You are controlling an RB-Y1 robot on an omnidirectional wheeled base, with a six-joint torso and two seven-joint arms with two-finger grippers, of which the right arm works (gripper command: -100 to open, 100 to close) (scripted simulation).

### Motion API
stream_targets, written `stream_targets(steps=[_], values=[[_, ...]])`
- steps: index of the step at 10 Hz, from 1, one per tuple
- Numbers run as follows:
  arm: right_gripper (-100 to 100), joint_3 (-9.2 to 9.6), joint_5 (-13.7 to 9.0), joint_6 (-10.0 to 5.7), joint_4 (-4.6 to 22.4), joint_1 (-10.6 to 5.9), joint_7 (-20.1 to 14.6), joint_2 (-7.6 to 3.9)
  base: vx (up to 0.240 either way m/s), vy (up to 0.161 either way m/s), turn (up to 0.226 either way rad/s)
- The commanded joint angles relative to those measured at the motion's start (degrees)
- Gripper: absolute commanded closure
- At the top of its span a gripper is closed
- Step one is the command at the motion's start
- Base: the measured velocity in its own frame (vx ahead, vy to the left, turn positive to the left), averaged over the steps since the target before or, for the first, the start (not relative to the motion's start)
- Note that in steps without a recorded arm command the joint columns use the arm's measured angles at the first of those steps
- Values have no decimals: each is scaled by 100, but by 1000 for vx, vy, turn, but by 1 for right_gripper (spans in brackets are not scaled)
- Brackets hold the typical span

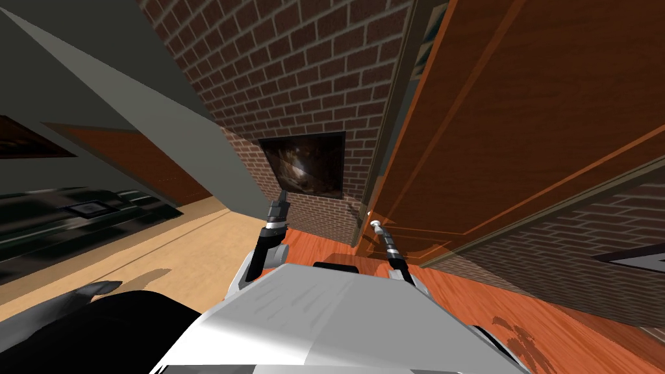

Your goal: Pull the door open

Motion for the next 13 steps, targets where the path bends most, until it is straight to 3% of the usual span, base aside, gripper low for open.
stream_targets(steps=[1, 2, 5, 7, 8, 12, 13], values=[[100, 109, 22, 36, -116, 60, -156, 169, -42, -18, 55], [100, 109, 22, 36, -116, 60, -156, 169, -10, -2, -12], [100, 115, -103, 97, -143, 31, -598, 234, -35, -29, 68], [100, 115, -103, 97, -143, 31, -634, 234, -29, -16, 16], [100, 118, -166, 127, -157, 16, -872, 266, -33, -10, 70], [100, 118, -166, 127, -220, 16, -872, 266, -17, -12, 4], [100, 121, -229, 158, -171, 1, -1111, 298, -39, 2, 49]])
